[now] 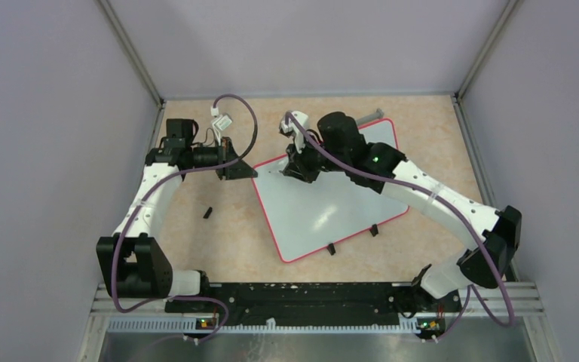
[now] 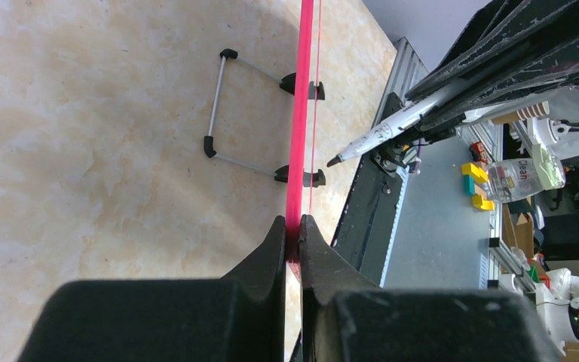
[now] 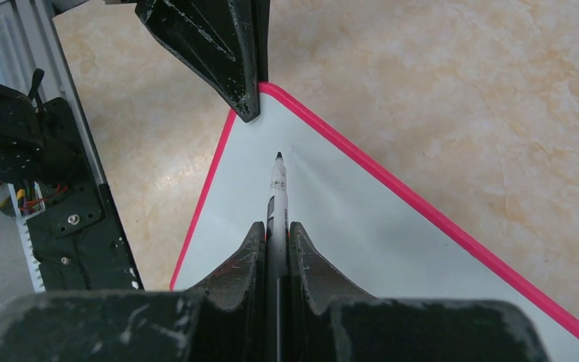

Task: Write a sentence on the whiteboard

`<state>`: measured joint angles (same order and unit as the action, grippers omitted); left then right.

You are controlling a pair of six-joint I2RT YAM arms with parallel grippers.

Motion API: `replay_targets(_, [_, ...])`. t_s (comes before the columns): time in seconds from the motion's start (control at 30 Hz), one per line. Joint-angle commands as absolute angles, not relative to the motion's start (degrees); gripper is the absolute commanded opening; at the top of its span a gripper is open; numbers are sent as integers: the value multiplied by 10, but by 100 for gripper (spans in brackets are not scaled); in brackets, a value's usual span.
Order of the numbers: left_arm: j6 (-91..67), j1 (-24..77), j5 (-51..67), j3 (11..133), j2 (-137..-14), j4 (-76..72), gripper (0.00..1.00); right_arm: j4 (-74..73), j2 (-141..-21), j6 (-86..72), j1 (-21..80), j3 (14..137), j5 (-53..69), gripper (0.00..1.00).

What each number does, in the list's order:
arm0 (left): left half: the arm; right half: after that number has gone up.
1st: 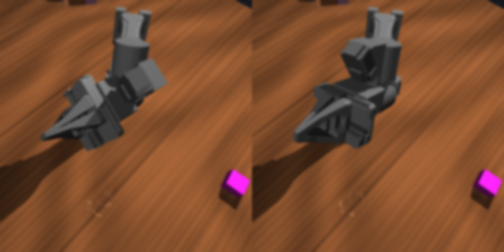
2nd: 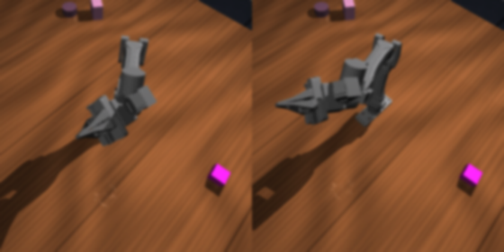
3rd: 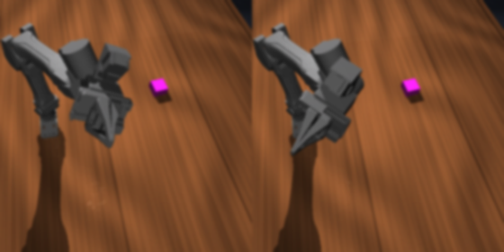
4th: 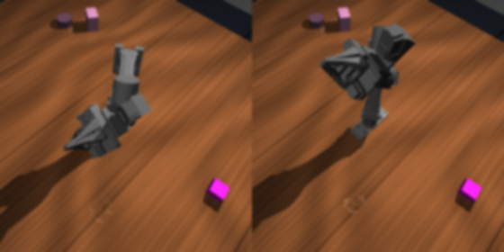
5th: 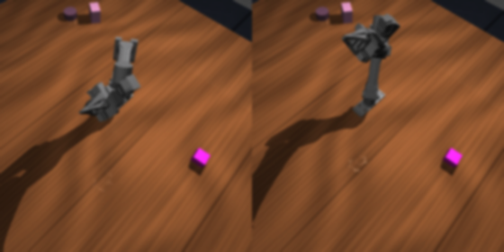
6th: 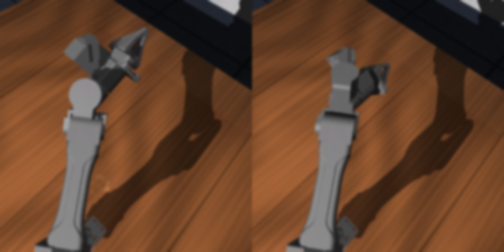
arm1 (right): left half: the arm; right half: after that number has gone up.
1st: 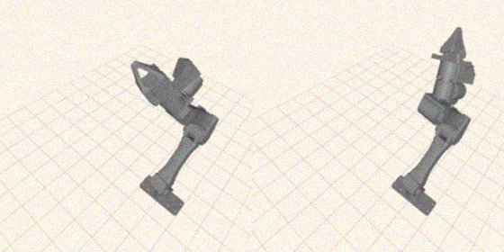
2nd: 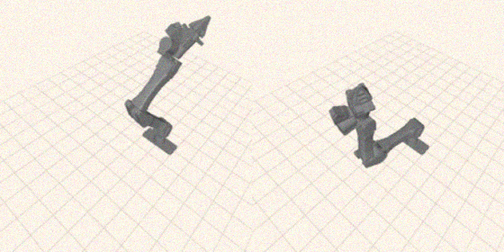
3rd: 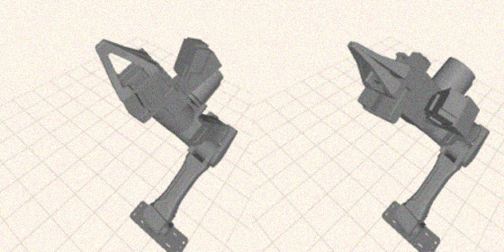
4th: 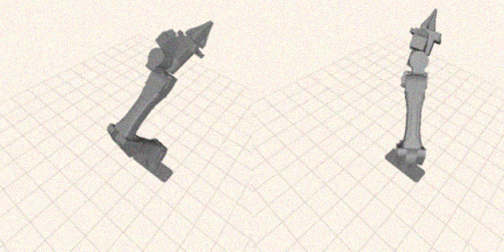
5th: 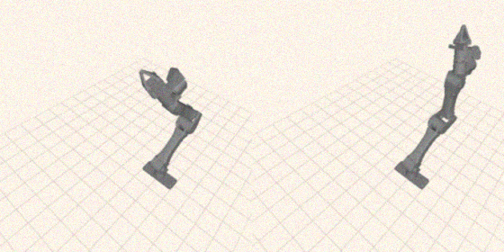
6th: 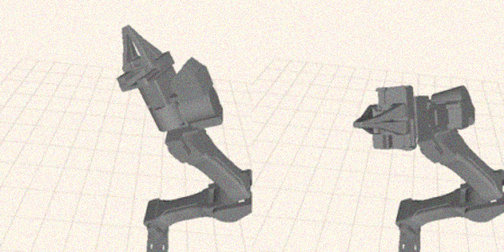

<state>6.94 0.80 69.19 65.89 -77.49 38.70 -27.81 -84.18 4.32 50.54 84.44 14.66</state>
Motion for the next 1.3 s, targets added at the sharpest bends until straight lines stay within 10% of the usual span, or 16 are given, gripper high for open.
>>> replay_targets(0.0, [69, 7, 706, 653, -754, 368, 0, -268, -853, 38, 514, 876, 123, 0])
replay_targets(1.27, [76, 6, 706, 649, -754, 364, 0, -288, -878, 71, 543, 859, 114, 0])
